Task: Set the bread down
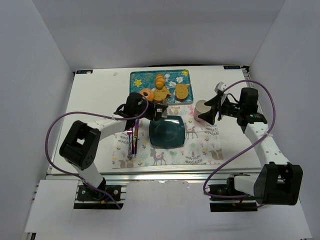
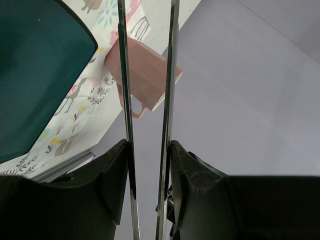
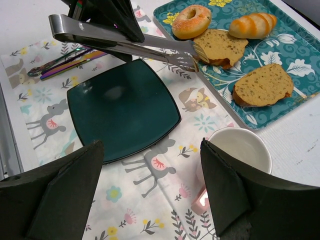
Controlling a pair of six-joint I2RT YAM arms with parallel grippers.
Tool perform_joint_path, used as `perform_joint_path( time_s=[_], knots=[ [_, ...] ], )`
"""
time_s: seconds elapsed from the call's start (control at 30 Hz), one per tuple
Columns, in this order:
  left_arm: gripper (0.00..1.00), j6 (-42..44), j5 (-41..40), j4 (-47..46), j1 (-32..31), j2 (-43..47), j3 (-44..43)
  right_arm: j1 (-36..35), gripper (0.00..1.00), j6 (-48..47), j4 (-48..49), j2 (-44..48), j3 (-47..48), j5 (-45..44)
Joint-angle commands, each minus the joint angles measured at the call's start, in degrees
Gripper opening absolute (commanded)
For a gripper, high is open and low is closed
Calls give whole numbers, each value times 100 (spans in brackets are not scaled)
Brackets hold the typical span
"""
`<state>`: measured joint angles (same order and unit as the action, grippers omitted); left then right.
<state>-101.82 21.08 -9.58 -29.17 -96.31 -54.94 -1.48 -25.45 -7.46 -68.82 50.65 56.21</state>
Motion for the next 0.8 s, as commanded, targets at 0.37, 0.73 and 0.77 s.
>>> perform_joint_path(
  time_s=[0.37,0.73,0.77],
  knots=[
    [47,-31,186,-342,254,244,167,86,82,58,184,140,-108,198],
    [47,13,282,-447,517,52,185,86,82,49,184,140,-100,233],
    [47,-4,300,-474,526,42,211,86,82,49,184,140,-100,242]
  ],
)
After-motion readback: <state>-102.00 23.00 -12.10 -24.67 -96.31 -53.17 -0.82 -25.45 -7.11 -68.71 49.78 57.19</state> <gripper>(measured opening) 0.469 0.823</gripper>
